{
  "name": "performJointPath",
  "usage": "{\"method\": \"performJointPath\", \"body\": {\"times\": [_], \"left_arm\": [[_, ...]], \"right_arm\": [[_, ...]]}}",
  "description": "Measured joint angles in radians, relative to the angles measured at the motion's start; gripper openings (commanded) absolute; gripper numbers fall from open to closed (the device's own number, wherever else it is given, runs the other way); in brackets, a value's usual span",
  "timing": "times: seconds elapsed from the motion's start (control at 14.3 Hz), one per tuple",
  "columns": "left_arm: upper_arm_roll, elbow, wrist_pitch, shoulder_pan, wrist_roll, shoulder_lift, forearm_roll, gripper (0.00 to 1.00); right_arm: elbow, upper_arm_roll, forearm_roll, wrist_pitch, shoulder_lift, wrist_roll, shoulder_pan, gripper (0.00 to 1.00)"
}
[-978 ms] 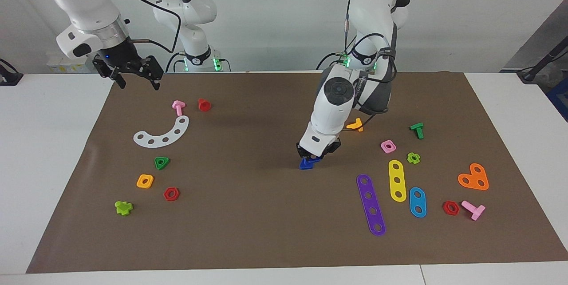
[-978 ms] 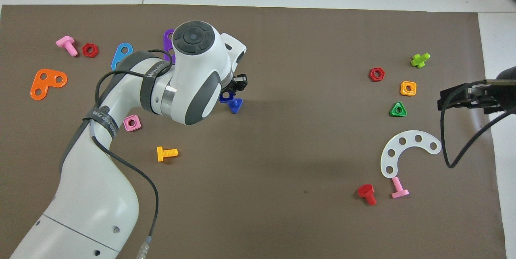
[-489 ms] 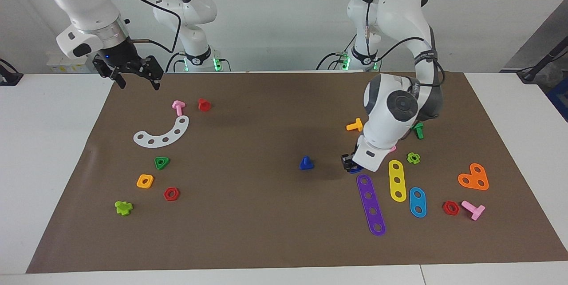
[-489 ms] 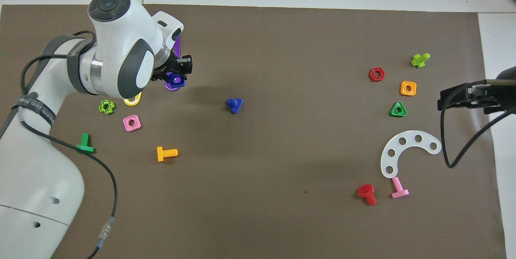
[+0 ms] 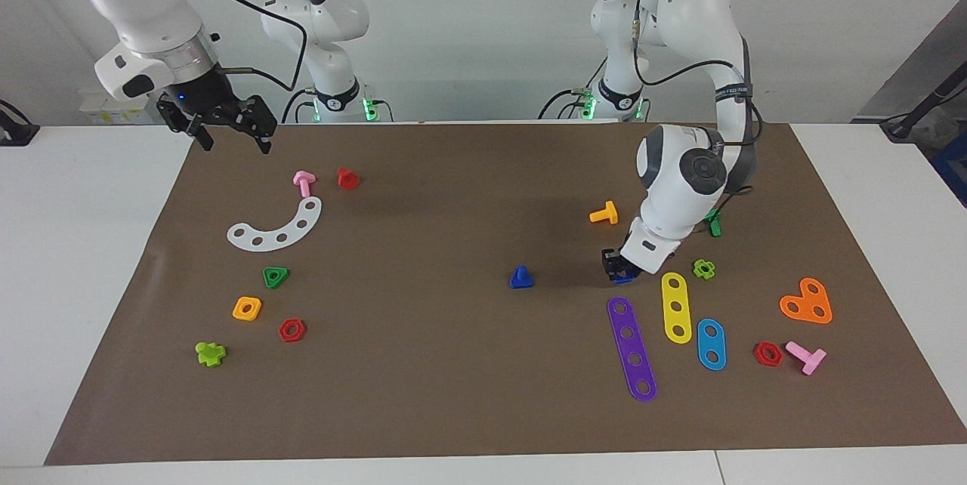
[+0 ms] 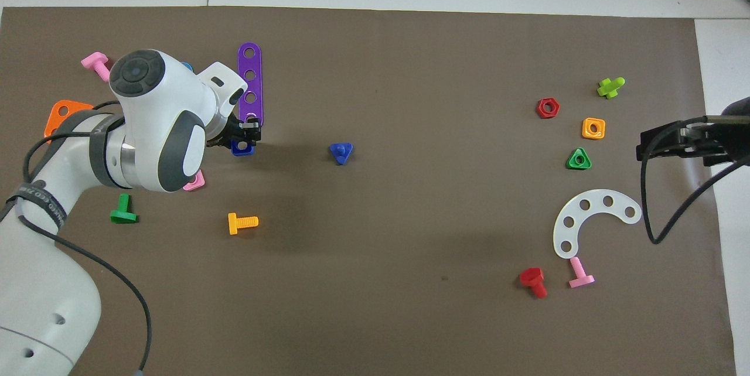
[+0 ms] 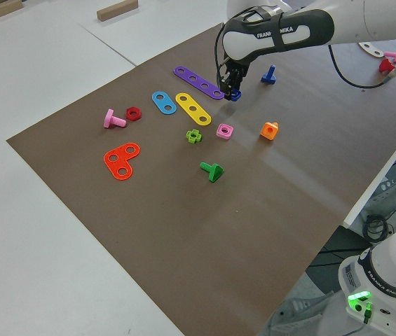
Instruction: Unscrew and place screws in storage area
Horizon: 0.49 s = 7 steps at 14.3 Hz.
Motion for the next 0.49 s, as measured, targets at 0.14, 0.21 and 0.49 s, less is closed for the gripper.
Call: {"method": "performJointPath", "body": {"times": [0.14,0.21,0.49], "left_arm": [[0.000,-0.030,0.008,-0.004,0.003,-0.015,0.000,0.37],[0.000,-0.038,0.008,-0.005,0.010,-0.020,0.000,0.49],[-0.003,-0.057,0.012,-0.009,0.032,-0.035,0.000,1.00]], "right_arm": [[-0.024,0.003,0.004,0.075,-0.001,0.000,0.028,1.00],[-0.048,0.005,0.007,0.138,-0.001,0.000,0.052,1.00],[-0.128,0.010,0.009,0.327,0.031,0.050,0.172,1.00]]}}
